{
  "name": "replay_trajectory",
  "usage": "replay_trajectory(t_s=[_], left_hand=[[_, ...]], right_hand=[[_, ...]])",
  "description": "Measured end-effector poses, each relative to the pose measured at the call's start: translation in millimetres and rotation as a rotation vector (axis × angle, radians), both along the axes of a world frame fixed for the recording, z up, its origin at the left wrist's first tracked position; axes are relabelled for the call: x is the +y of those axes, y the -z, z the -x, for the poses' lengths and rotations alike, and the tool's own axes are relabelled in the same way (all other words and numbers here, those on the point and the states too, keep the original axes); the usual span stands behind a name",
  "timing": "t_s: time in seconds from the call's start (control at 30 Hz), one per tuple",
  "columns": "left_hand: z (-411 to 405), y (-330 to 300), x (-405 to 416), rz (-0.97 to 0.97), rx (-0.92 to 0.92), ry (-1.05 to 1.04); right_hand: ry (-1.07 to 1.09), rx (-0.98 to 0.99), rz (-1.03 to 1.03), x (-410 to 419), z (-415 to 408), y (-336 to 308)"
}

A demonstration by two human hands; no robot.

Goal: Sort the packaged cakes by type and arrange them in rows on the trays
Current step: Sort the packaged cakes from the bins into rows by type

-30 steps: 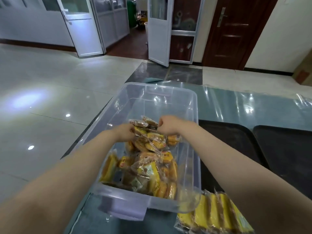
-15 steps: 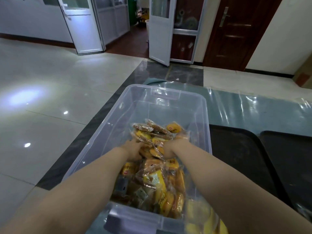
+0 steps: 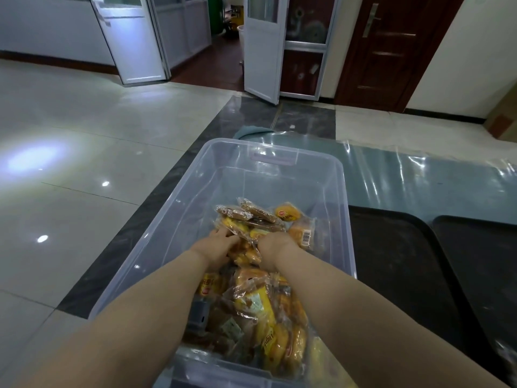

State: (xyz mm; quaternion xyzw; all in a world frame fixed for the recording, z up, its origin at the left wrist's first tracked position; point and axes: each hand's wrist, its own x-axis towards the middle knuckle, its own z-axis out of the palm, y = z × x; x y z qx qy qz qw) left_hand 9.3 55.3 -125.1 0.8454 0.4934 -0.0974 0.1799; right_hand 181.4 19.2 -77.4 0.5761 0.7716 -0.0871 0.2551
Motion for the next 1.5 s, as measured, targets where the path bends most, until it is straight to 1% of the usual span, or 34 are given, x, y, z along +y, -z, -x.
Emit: replay_trajectory(t_s=[0.13,0.23,0.43,0.57,0.67,0.8,0.93,1.2,1.33,1.5], left_hand=[[2.6,1.2,3.5,-0.025,-0.038,0.011],[0.8,-0.8,6.1,-0.046,-0.039,0.029],[-3.4,-5.5,11.8,-0.046,0.005,0.027],[-9.5,-13.8,15.6,-0.02,0.054,0.029],[-7.9,-18.5,19.5,-0.006,0.055,0.011],[-8.8,-32.8,18.4,-0.016,0.045,0.018],[-8.2,-46.7,19.5,0.015,0.05,0.007],[-11.0,-85.7,14.7,-0.001,0.033,0.06],[-9.3,-103.7,10.3,-0.002,0.009,0.065],[-9.3,-126.9,5.3,-0.07,-0.049,0.051]], right_hand=[[0.085,0.084,-0.008,5.8,2.0,5.4],[0.108,0.126,-0.015,6.3,2.3,5.4],[0.134,0.173,-0.062,7.2,-0.6,5.8],[0.12,0.174,-0.063,10.7,-0.7,-0.4],[0.13,0.18,-0.05,12.9,-0.8,-7.8],[0.179,0.226,-0.041,12.1,-2.9,-23.3],[0.247,0.262,-0.005,10.7,-9.7,-35.2],[0.221,0.269,-0.079,-2.1,-14.1,-60.6],[0.262,0.353,-0.096,-15.8,-24.2,-74.5],[0.329,0.51,-0.132,-34.2,-40.6,-94.1]])
